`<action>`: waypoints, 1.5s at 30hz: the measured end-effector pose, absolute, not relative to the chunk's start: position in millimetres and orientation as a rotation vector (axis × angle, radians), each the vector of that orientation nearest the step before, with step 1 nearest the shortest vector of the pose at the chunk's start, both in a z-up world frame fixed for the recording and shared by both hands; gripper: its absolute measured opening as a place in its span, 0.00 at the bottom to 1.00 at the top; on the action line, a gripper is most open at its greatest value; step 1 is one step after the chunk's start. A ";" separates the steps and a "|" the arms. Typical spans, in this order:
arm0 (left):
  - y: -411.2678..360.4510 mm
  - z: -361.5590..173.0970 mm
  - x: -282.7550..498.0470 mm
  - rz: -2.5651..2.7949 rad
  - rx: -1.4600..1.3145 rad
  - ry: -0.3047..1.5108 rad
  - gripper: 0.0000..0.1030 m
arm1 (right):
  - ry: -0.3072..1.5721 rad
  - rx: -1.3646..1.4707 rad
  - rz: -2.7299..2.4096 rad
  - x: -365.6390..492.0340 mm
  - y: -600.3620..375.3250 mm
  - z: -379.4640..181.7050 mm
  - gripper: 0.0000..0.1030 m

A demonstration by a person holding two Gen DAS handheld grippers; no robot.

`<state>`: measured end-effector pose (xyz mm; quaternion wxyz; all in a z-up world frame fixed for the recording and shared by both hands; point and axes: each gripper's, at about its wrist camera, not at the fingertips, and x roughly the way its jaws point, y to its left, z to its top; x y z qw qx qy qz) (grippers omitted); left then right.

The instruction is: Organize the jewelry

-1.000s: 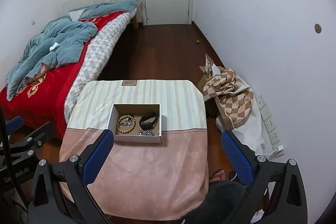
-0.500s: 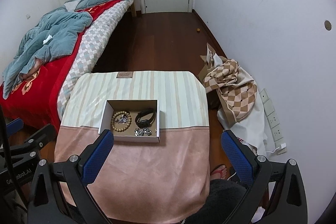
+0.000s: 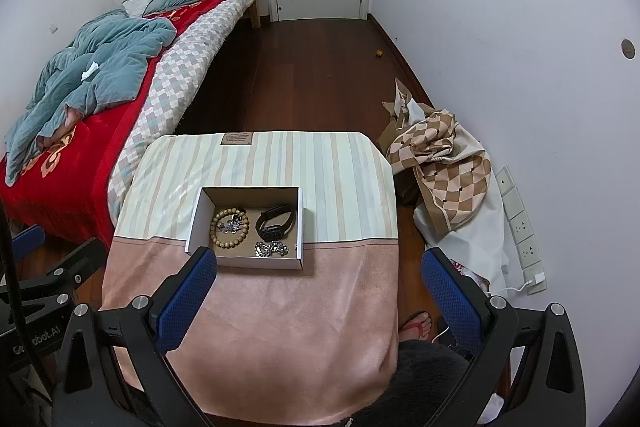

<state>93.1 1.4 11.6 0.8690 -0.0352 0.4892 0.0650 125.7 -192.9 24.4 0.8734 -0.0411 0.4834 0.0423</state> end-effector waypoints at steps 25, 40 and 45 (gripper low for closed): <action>7.1 8.1 90.3 0.154 -0.069 1.021 0.96 | 1.017 -0.092 0.098 124.1 -189.6 21.2 1.00; 6.3 9.6 89.4 0.155 -0.055 1.011 0.96 | 1.022 -0.092 0.106 125.1 -189.8 20.9 1.00; 5.1 13.3 89.1 0.151 -0.053 1.003 0.96 | 1.022 -0.094 0.106 125.0 -190.0 20.9 1.00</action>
